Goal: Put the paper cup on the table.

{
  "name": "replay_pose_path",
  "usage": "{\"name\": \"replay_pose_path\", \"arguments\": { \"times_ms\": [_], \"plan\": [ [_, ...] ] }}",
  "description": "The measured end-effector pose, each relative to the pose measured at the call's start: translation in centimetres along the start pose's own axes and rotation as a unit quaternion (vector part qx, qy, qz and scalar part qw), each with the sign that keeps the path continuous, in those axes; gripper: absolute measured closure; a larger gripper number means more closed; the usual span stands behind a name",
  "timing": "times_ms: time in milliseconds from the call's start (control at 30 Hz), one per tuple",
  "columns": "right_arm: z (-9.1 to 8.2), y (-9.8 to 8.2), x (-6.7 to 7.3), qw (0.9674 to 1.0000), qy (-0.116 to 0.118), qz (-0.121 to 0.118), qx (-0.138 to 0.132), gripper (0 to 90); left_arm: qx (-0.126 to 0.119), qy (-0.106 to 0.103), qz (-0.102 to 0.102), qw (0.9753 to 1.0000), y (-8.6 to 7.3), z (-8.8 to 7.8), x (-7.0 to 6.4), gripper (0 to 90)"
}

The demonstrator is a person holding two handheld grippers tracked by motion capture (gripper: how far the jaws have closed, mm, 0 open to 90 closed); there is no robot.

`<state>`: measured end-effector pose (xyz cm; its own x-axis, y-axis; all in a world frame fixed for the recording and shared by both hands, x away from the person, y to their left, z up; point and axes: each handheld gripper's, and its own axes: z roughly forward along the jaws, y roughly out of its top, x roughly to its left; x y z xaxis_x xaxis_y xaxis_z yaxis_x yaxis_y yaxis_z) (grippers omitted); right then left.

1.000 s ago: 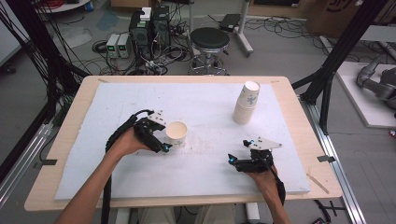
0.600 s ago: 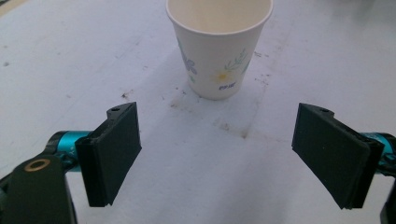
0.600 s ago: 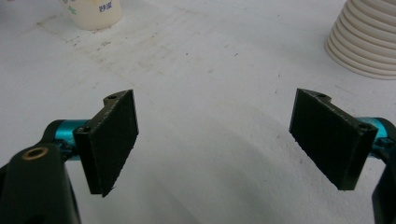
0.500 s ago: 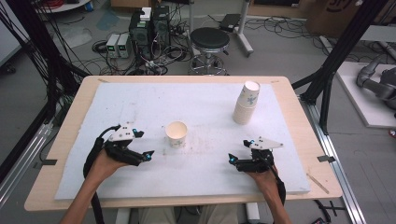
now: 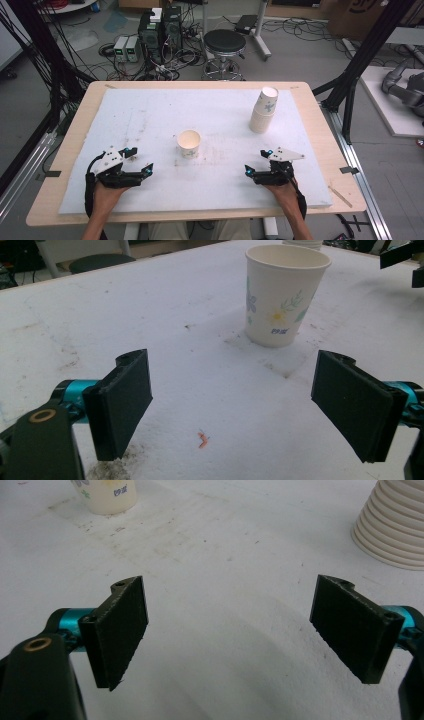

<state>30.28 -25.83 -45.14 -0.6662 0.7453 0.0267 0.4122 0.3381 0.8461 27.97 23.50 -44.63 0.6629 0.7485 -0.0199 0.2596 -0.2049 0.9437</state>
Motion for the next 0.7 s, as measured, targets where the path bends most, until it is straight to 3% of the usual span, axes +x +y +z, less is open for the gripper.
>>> {"name": "replay_pose_path", "arguments": {
  "times_ms": [400, 500, 700],
  "plan": [
    [-0.17, -0.12, 0.26, 0.9999, 0.001, -0.013, -0.008, 15.9, 0.004, 0.002, -0.005, 1.0, -0.57, 0.17, -0.04, 16.2],
    [-0.13, -0.11, 0.26, 0.9998, 0.002, -0.016, -0.008, 16.0, 0.004, -0.014, -0.001, 0.9999, -0.59, 0.13, 0.05, 16.2],
    [-0.19, -0.14, 0.26, 0.9999, 0.001, -0.014, -0.009, 15.9, 0.002, -0.009, -0.004, 1.0, -0.62, 0.1, 0.08, 16.0]
  ]
}}
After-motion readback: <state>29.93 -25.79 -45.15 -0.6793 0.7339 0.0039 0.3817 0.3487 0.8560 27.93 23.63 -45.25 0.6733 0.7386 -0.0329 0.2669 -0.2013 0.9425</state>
